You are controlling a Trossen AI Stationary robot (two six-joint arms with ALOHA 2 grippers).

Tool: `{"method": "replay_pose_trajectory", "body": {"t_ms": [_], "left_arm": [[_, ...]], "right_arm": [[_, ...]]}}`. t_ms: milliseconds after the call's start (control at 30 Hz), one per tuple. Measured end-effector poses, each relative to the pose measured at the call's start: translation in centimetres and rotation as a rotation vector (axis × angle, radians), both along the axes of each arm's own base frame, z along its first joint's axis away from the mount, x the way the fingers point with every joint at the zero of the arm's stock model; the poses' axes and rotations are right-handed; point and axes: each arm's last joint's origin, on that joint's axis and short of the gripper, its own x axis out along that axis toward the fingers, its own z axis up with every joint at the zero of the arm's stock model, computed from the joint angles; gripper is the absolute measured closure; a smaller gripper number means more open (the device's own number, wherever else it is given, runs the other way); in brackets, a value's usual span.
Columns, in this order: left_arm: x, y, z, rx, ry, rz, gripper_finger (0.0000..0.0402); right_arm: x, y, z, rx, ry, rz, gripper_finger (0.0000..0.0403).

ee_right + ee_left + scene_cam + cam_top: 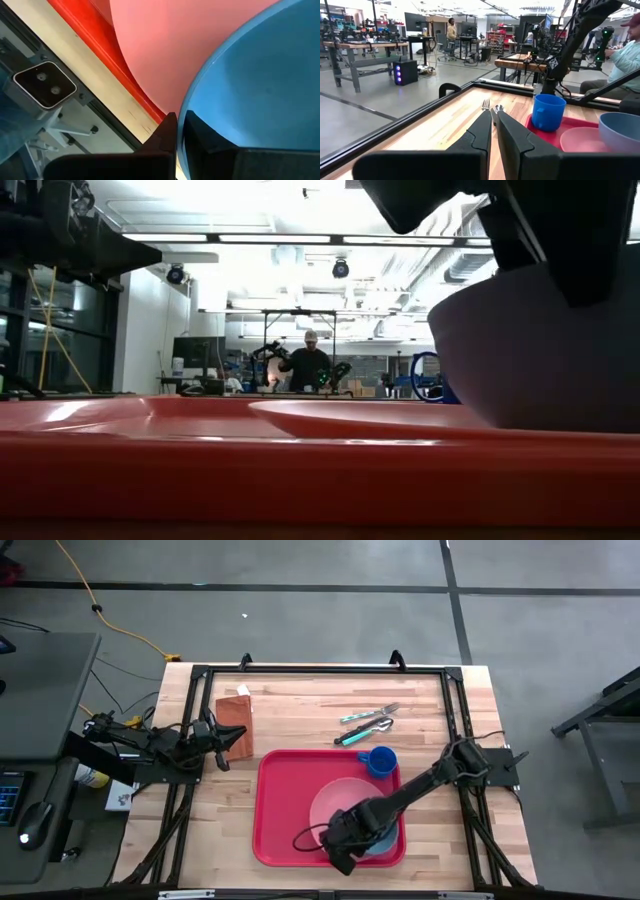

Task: Set up tray
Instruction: Put the blue bowl on top of the pink plate on the serving tray

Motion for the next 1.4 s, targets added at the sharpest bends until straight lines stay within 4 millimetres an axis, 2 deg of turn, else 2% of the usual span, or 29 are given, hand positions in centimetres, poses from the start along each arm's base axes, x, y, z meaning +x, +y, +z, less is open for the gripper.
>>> {"method": "replay_pose_trajectory", "body": {"t_ms": [300,500,1033,1400], "left_arm": [[0.0,0.0,0.0,0.0,0.0,0.0,0.0341],[0.0,0.0,-0.1,0.003,0.008,0.0,0.0341],[0.0,0.0,-0.1,0.005,0.015,-0.004,0.0341],[0.0,0.0,-0.1,0.005,0.015,-0.003,0.0341]], "right_arm": [[-1.3,0.9,-0.2,-0.019,0.091,-0.037,0.0403],[-1.6,1.3,-0.1,-0.041,0.085,-0.05,0.0402],[0.0,-0.8,0.0,-0.046,0.031,-0.079,0.0402],[0.1,-1.0,0.0,-0.047,0.025,-0.079,0.0401]]}}
